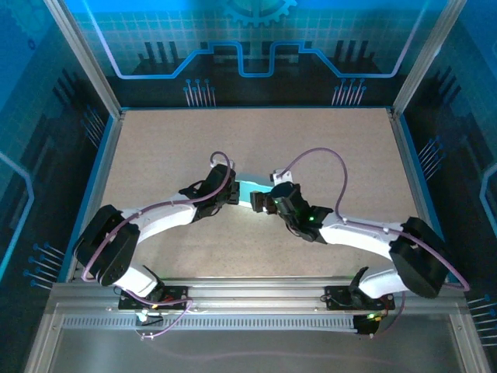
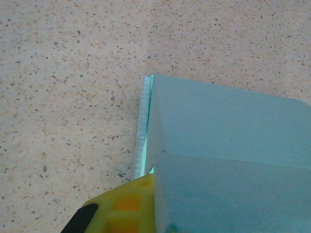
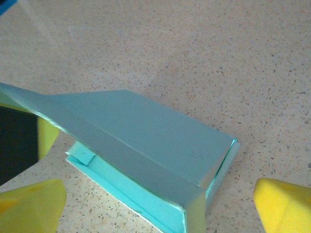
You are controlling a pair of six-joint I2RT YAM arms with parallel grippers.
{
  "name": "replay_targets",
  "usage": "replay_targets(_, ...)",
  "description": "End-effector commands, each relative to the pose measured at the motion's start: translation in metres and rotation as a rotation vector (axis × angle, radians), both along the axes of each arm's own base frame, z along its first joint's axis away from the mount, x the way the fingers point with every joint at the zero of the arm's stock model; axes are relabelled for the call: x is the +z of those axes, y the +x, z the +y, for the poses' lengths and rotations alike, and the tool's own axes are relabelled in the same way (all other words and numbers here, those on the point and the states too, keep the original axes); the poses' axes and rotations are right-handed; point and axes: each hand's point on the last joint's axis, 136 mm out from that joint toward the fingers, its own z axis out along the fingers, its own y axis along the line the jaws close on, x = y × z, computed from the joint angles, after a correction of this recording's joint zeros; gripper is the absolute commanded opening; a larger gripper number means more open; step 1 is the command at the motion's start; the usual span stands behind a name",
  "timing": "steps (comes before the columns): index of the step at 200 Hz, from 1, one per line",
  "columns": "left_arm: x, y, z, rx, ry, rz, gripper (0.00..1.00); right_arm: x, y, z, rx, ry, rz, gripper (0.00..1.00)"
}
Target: Fold the paper box
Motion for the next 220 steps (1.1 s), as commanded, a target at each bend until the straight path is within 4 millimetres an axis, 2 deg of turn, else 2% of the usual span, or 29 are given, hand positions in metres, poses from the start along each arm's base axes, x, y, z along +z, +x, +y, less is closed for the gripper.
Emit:
replay_targets(1, 0.003, 0.002, -0.005, -0.016, 0.011, -0.003, 0.00, 0.018, -0.006, -0.006, 0.025, 0.036, -0.043, 0.98)
replay_targets(45, 0.001, 0.001, -0.008, -0.032, 0.014, -0.009, 0.01, 0.050, -0.015, -0.024, 0.008, 0.086, -0.115, 0.94)
replay_targets(76, 0.003, 0.000, -0.009, -0.040, 0.014, -0.020, 0.10, 0.062, -0.003, -0.039, -0.059, 0.147, -0.050, 0.96)
replay_targets(113, 0.008, -0.004, -0.005, -0.047, 0.021, -0.036, 0.33, 0.035, 0.022, -0.056, -0.200, 0.307, 0.242, 0.96)
replay_targets(134, 0.013, -0.007, -0.006, -0.061, 0.009, -0.051, 0.47, 0.017, 0.031, -0.052, -0.221, 0.345, 0.350, 0.96)
replay_targets(139, 0.015, -0.008, -0.006, -0.067, 0.000, -0.055, 0.49, 0.024, 0.036, -0.048, -0.214, 0.357, 0.349, 0.96)
replay_targets(152, 0.024, -0.013, -0.010, -0.093, -0.036, -0.074, 0.54, 0.016, 0.041, -0.043, -0.213, 0.351, 0.383, 0.96)
replay_targets(167, 0.033, -0.021, -0.014, -0.126, -0.081, -0.097, 0.59, 0.005, 0.045, -0.038, -0.210, 0.336, 0.429, 0.96)
replay_targets(191, 0.049, -0.035, -0.015, -0.167, -0.150, -0.146, 0.76, -0.016, 0.047, -0.031, -0.203, 0.307, 0.494, 0.95)
replay_targets(220, 0.072, -0.044, -0.012, -0.178, -0.222, -0.206, 0.91, -0.039, 0.044, -0.028, -0.194, 0.278, 0.543, 0.87)
